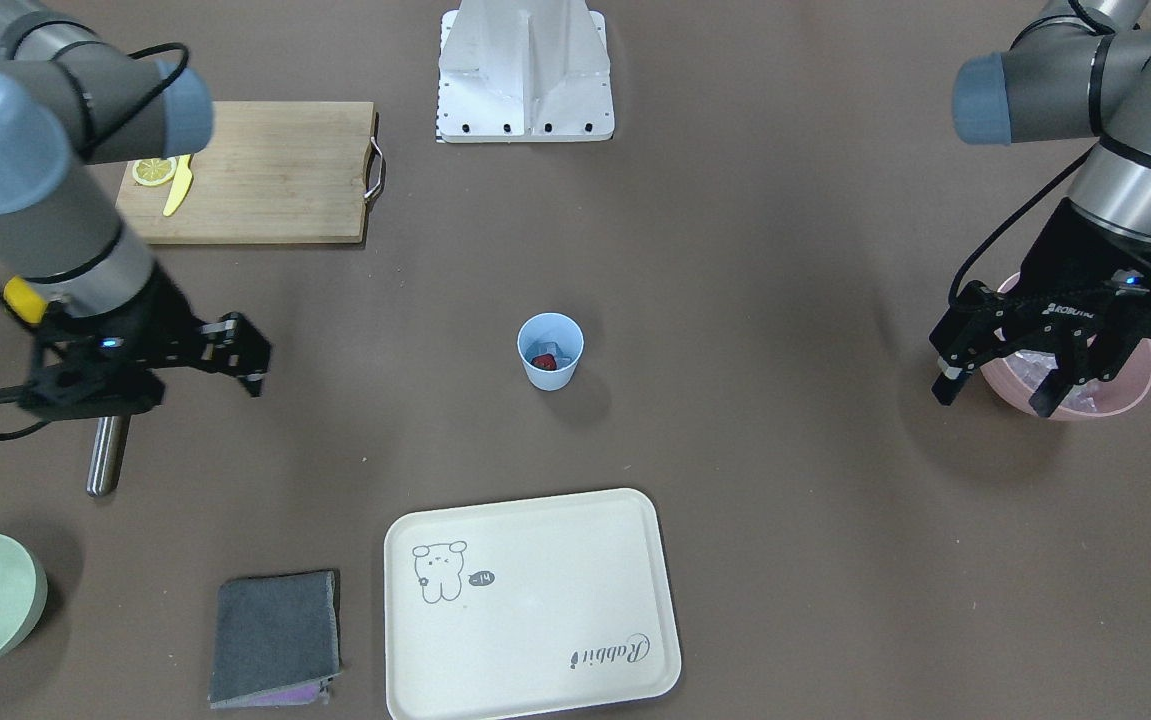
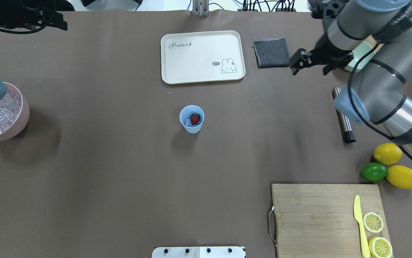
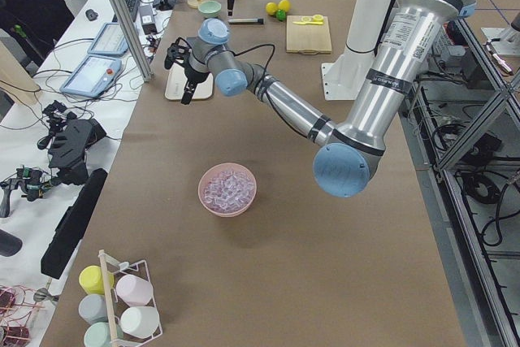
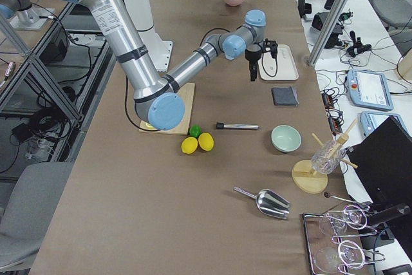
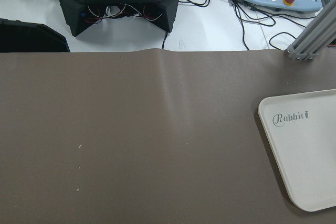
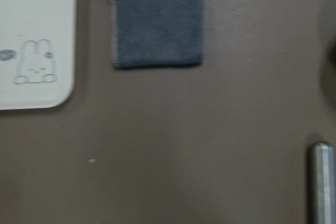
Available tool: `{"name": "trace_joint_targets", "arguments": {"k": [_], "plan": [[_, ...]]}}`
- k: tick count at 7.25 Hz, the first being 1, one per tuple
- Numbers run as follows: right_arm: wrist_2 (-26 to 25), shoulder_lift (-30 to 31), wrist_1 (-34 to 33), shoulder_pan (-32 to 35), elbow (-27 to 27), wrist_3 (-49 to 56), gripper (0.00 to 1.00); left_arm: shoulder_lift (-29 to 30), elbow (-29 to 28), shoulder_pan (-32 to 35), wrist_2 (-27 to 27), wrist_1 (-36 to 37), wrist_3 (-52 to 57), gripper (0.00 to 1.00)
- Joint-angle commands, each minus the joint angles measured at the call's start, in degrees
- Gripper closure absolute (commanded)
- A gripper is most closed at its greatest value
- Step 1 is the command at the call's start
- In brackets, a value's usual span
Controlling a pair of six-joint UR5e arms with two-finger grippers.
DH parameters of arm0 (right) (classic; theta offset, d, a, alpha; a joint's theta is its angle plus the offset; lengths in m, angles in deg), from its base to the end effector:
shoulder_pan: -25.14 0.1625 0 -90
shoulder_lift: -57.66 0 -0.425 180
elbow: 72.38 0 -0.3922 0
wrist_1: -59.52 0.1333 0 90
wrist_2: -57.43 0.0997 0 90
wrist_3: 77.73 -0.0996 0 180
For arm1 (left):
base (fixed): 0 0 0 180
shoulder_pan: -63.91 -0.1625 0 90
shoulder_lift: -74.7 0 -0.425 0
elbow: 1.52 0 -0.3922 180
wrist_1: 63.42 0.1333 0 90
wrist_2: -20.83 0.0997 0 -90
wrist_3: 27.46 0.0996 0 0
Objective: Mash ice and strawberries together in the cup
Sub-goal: 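Move the right gripper back toward the steel muddler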
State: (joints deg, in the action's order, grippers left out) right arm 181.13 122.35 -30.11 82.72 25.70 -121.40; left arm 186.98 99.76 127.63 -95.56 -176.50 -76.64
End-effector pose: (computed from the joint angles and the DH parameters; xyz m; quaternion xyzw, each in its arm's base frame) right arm -0.2762 -0.5805 0.3443 0.0479 -0.3897 0.0060 0.9197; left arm 0.1935 -0.5929 0.3047 0.2423 0.4416 -0.0640 0.8615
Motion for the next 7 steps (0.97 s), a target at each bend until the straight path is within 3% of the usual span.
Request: {"name": "trace_joint_targets", "arguments": {"k": [1, 3, 5, 7], "plan": [[1.9, 4.7, -4.3, 4.7, -2.3, 7.3, 0.00, -0.7, 0.0, 0.1, 0.1, 0.1, 3.0, 0.02], [0.8, 2.6, -3.0, 4.5, -9.7, 7.1, 0.00, -0.9, -0.1, 0.4, 0.1, 0.2, 7.8, 0.02], [-0.1, 2.3, 9.6, 1.6, -18.1, 7.4, 0.00, -1.0, 0.3, 1.2, 0.0, 0.2, 8.1, 0.02], [-0.1, 2.8, 12.8, 0.1, -19.6, 6.4, 0.00, -1.2, -0.2, 2.0, -0.2, 0.3, 8.7, 0.02]]}}
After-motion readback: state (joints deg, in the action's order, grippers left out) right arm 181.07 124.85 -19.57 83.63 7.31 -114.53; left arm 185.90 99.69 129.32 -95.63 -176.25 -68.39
